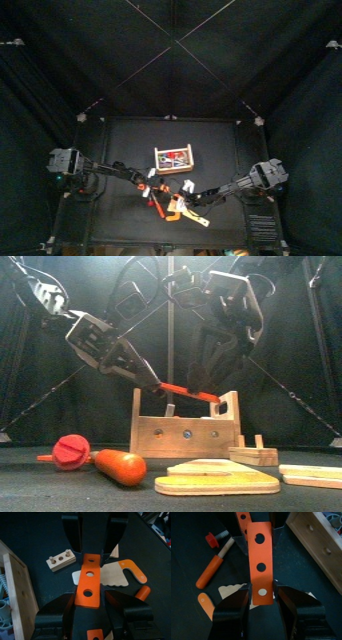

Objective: Grab 3 hole red block with left hand

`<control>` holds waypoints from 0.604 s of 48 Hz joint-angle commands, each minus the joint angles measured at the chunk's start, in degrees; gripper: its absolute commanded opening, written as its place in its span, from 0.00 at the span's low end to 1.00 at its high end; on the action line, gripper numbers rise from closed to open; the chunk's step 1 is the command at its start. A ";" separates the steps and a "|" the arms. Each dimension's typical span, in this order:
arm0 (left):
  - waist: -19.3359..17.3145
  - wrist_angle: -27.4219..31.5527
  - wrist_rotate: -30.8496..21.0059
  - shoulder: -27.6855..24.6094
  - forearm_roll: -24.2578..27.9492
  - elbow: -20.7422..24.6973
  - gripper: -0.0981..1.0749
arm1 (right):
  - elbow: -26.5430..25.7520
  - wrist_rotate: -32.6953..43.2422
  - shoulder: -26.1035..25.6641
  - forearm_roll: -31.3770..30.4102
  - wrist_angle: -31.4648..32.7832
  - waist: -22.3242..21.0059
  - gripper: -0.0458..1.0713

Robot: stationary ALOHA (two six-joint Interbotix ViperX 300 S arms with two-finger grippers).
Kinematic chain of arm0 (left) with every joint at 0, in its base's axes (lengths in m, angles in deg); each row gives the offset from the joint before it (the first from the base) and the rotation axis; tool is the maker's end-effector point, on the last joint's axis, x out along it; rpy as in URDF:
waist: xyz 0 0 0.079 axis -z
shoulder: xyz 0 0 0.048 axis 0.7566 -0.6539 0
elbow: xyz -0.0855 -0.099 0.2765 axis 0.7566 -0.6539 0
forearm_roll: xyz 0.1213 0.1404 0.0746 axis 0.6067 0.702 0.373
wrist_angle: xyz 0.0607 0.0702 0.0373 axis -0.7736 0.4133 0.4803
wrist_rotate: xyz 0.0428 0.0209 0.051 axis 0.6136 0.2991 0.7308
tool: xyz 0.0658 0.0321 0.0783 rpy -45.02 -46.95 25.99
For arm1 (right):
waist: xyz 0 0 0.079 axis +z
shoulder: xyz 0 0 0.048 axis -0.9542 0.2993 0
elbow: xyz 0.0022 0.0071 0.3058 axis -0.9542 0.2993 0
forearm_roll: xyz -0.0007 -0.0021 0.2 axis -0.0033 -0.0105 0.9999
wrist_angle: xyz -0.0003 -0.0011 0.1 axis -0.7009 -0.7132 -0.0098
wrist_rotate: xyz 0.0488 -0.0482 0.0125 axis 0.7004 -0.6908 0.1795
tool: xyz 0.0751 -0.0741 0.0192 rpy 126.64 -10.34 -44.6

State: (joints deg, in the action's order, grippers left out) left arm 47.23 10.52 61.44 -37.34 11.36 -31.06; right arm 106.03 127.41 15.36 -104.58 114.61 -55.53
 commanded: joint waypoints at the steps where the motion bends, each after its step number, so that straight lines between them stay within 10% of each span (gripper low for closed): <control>1: -0.18 -0.26 0.09 0.44 -0.09 1.32 0.67 | -1.14 0.18 -1.14 -0.09 -0.18 -0.18 0.48; 15: -0.18 0.97 0.00 0.44 -0.18 1.32 0.65 | -0.53 0.09 -1.14 -0.35 -0.18 0.26 0.54; 29: -0.18 1.67 0.00 0.35 -0.26 1.49 0.65 | -0.09 0.09 -1.14 -0.97 -0.09 0.35 0.85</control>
State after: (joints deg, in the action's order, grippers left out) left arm 47.23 12.36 61.26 -37.34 11.18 -30.88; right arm 106.47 127.49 15.36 -105.19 114.61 -55.27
